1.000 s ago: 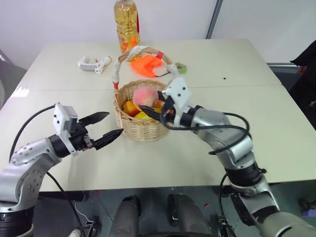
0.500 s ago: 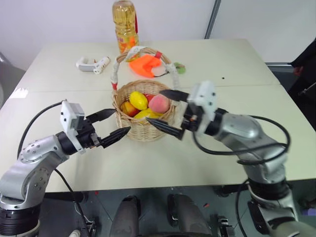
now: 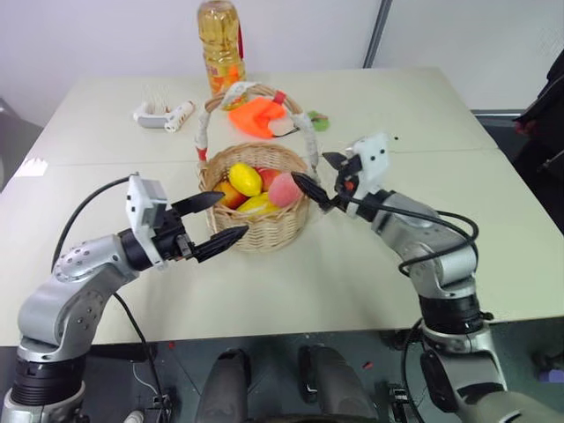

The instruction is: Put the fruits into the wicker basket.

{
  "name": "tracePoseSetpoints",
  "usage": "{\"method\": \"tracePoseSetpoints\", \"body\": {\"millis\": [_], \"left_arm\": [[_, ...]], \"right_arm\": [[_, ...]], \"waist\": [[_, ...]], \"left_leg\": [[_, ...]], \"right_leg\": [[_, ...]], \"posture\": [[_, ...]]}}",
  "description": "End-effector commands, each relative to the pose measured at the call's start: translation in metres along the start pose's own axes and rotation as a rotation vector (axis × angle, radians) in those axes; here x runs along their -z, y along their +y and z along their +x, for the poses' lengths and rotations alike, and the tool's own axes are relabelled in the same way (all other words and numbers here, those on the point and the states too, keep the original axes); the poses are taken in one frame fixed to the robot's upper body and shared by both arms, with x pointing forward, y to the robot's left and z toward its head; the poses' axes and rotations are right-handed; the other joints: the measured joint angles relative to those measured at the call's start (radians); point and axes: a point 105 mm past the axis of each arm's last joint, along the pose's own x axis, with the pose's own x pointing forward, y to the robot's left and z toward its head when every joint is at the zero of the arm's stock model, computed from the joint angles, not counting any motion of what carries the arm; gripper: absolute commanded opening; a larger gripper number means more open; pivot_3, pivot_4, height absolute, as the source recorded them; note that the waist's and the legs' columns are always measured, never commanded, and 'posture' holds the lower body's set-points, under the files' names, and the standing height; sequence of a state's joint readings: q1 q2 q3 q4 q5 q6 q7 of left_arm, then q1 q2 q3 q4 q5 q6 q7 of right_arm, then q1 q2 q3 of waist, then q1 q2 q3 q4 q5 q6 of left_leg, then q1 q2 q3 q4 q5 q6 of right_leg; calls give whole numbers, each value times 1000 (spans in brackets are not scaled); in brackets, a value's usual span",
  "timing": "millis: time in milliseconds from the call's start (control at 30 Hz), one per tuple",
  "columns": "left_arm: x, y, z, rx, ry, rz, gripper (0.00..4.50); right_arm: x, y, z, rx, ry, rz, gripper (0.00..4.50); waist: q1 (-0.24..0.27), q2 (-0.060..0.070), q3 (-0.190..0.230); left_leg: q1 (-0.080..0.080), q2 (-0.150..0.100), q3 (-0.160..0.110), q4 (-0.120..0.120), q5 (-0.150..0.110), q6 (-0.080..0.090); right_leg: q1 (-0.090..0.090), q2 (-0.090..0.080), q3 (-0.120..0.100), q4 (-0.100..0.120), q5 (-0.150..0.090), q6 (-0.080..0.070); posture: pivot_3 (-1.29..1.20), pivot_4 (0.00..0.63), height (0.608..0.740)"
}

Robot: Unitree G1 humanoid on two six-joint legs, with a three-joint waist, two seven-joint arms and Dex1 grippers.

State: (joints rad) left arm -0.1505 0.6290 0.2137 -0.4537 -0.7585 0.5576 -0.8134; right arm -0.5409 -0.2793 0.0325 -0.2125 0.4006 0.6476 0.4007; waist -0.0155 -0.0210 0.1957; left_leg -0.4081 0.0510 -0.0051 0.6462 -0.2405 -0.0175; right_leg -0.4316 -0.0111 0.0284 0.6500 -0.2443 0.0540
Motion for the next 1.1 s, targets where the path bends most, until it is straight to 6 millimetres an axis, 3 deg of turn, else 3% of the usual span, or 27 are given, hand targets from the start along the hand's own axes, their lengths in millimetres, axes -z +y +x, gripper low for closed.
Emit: {"method": "tracePoseSetpoints", "body": {"millis": [33,167,200,333,467,633,767,1033,1067,1100], "left_arm": [[-10,-6,2,14,-31,48,4500],[-9,-6,2,7,-32,45,4500],[-8,-6,3,7,-31,44,4500],[-8,-5,4,11,-30,43,4500],[-8,-5,7,23,-32,42,4500],[-8,-6,16,38,-48,40,4500],[-9,-7,24,40,-68,42,4500],[-5,-6,24,21,-68,36,4500],[-4,-6,23,17,-66,35,4500],[-2,-3,21,0,-57,33,4500]], "right_arm": [[-21,1,-3,-8,-89,-11,2263],[-30,-1,-8,2,-121,-26,248],[-32,-3,-10,11,-130,-35,139],[-53,-34,-29,142,-202,-83,139],[-66,-105,-65,425,-189,-172,139],[-58,-161,-87,652,-130,-204,139],[-50,-186,-97,739,-126,-173,139],[-56,-175,-109,673,-156,-218,4147],[-56,-173,-111,664,-155,-228,4467],[-56,-169,-116,644,-148,-258,4467]], "waist": [[-1,0,0],[-2,0,0],[-1,0,0],[1,0,0],[5,0,0],[-6,1,0],[-21,2,1],[-26,2,1],[-25,2,1],[-25,2,1]], "left_leg": [[0,0,0,0,0,0],[0,0,0,0,0,0],[0,0,0,0,0,0],[0,0,0,0,0,0],[0,-1,0,0,0,0],[0,-1,1,0,0,0],[1,-1,1,-1,0,0],[1,-1,0,-1,0,1],[1,-1,0,-1,0,1],[1,-1,0,-1,0,1]], "right_leg": [[0,0,0,0,0,0],[0,0,0,0,-1,-3],[0,0,0,0,-1,-3],[0,0,0,0,-1,-2],[0,-1,0,-1,-1,-3],[0,0,1,-1,-1,-3],[0,1,1,0,0,-1],[0,1,1,0,0,1],[0,1,1,0,0,1],[0,1,1,0,0,1]], "posture": [[0,150,740],[0,150,740],[0,150,740],[0,150,740],[0,150,740],[0,150,740],[0,150,740],[0,150,740],[0,150,740],[0,150,740]]}}
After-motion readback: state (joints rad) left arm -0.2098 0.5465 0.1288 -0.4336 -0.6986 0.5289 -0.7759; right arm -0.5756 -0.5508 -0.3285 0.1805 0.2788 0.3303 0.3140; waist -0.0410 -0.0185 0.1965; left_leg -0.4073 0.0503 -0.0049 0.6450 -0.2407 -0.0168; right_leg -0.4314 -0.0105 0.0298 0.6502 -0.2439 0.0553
